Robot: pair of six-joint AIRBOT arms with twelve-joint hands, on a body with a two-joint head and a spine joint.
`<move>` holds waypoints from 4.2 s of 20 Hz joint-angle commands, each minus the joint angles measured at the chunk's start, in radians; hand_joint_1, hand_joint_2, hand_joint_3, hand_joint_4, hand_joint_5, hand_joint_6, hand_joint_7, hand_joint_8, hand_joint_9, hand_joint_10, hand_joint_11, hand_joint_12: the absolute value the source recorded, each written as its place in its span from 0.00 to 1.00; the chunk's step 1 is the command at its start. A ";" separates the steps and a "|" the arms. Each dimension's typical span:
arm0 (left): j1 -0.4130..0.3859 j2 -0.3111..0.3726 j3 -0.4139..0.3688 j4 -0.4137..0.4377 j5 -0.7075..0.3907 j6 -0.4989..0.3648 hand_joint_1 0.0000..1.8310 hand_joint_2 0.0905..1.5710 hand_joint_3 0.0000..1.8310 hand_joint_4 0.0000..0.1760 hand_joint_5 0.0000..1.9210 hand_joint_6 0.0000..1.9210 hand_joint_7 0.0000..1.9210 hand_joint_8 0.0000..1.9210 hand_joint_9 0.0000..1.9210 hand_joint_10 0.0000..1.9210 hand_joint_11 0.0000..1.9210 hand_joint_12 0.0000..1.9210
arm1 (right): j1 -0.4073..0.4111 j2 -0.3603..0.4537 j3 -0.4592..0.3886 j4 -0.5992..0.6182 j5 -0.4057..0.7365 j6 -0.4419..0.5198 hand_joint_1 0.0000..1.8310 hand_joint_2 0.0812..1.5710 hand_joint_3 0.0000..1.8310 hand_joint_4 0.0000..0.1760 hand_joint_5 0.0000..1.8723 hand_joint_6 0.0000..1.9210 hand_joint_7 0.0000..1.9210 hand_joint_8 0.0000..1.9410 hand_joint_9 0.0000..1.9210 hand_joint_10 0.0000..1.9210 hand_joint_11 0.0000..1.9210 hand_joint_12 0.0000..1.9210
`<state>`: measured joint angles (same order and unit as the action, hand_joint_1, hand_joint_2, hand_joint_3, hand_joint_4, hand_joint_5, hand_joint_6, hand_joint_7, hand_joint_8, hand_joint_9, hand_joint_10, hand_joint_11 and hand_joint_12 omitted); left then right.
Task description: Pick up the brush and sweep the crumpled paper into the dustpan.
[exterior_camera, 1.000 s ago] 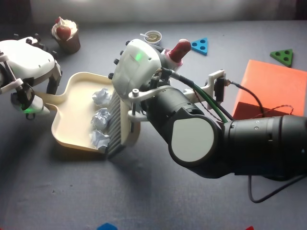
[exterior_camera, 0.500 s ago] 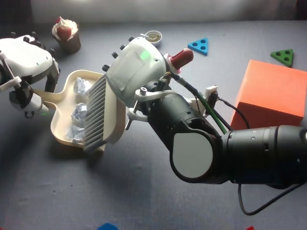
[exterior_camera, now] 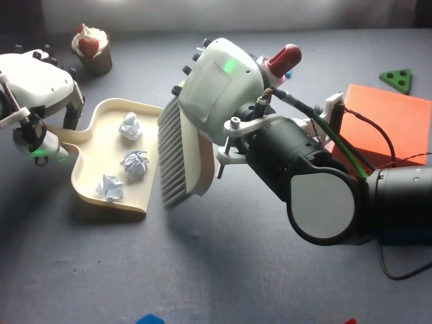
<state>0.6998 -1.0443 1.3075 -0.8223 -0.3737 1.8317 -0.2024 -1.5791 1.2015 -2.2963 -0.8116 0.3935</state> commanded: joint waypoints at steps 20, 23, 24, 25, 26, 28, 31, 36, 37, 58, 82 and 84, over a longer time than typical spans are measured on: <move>-0.013 0.001 0.000 0.004 -0.103 0.009 0.60 0.69 0.00 0.00 0.52 0.50 0.28 0.00 0.22 0.00 0.00 0.44 | 0.015 -0.111 0.092 -0.183 -0.143 0.178 0.73 0.72 0.00 0.00 0.46 0.87 0.60 1.00 0.71 1.00 0.74 1.00; -0.013 0.002 0.000 0.004 -0.102 0.009 0.61 0.69 0.00 0.00 0.52 0.49 0.28 0.00 0.23 0.00 0.00 0.44 | 0.016 -0.080 0.061 -0.205 -0.142 0.163 0.73 0.73 0.00 0.00 0.46 1.00 0.59 1.00 0.70 1.00 0.72 1.00; -0.013 0.002 0.001 0.003 -0.102 0.009 0.60 0.69 0.00 0.00 0.52 0.50 0.28 0.00 0.23 0.00 0.00 0.45 | 0.017 -0.064 0.048 -0.230 -0.141 0.163 0.73 0.73 0.00 0.00 0.43 0.80 0.58 1.00 0.70 1.00 0.72 1.00; -0.013 0.002 0.001 0.002 -0.102 0.009 0.59 0.69 0.00 0.00 0.51 0.51 0.28 0.00 0.22 0.00 0.00 0.45 | 0.016 -0.053 0.038 -0.245 -0.139 0.163 0.73 0.72 0.00 0.00 0.43 0.80 0.58 1.00 0.69 1.00 0.73 1.00; -0.013 0.002 0.000 0.000 -0.100 0.009 0.60 0.69 0.00 0.00 0.52 0.50 0.29 0.00 0.23 0.00 0.00 0.46 | 0.016 -0.039 0.028 -0.253 -0.139 0.163 0.73 0.72 0.00 0.00 0.45 0.94 0.59 1.00 0.70 1.00 0.73 1.00; -0.012 0.002 0.000 -0.003 -0.101 0.009 0.60 0.69 0.00 0.00 0.51 0.51 0.28 0.00 0.23 0.00 0.00 0.46 | 0.017 -0.031 0.025 -0.253 -0.140 0.163 0.73 0.72 0.00 0.00 0.45 0.97 0.59 1.00 0.70 1.00 0.73 1.00; -0.010 0.001 0.000 -0.006 -0.101 0.009 0.60 0.69 0.00 0.00 0.52 0.50 0.27 0.00 0.23 0.00 0.01 0.45 | 0.017 -0.006 0.010 -0.250 -0.158 0.152 0.72 0.72 0.00 0.00 0.48 0.99 0.58 1.00 0.68 1.00 0.72 1.00; -0.003 -0.001 -0.003 -0.019 -0.109 0.009 0.61 0.69 0.00 0.00 0.53 0.48 0.27 0.00 0.23 0.00 0.00 0.45 | 0.012 0.153 -0.149 -0.212 -0.105 0.175 0.73 0.73 0.00 0.00 0.46 1.00 0.57 1.00 0.69 1.00 0.73 1.00; -0.003 -0.001 -0.004 -0.022 -0.110 0.009 0.61 0.69 0.00 0.00 0.52 0.49 0.27 0.00 0.23 0.00 0.00 0.44 | 0.007 0.180 -0.178 -0.212 -0.105 0.177 0.73 0.72 0.00 0.00 0.45 1.00 0.57 1.00 0.68 1.00 0.72 1.00; -0.002 0.010 -0.008 -0.022 -0.126 0.009 0.51 0.51 0.00 0.79 0.13 0.00 0.17 0.00 0.18 0.00 0.06 0.30 | -0.121 0.333 -0.347 -0.089 -0.128 -0.116 0.74 0.72 0.00 0.00 0.46 0.76 0.55 1.00 0.68 1.00 0.72 1.00; -0.266 0.111 -0.121 -0.083 0.000 0.137 0.48 0.53 0.00 0.70 0.17 0.00 0.20 0.00 0.18 0.00 0.06 0.27 | -0.107 0.540 -0.534 -0.015 0.041 0.094 0.36 0.42 0.00 0.00 0.01 0.00 0.01 0.00 0.00 0.00 0.01 0.00; -0.268 0.123 -0.145 -0.085 0.006 0.138 0.48 0.53 0.00 0.68 0.18 0.00 0.21 0.00 0.19 0.00 0.07 0.25 | -0.109 0.603 -0.568 -0.096 0.086 0.245 0.33 0.42 0.00 0.00 0.00 0.00 0.00 0.00 0.00 0.00 0.00 0.00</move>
<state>0.4507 -0.9298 1.1553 -0.9272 -0.2878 1.9633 -0.3199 -0.9741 0.6331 -2.3344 -0.6674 0.6537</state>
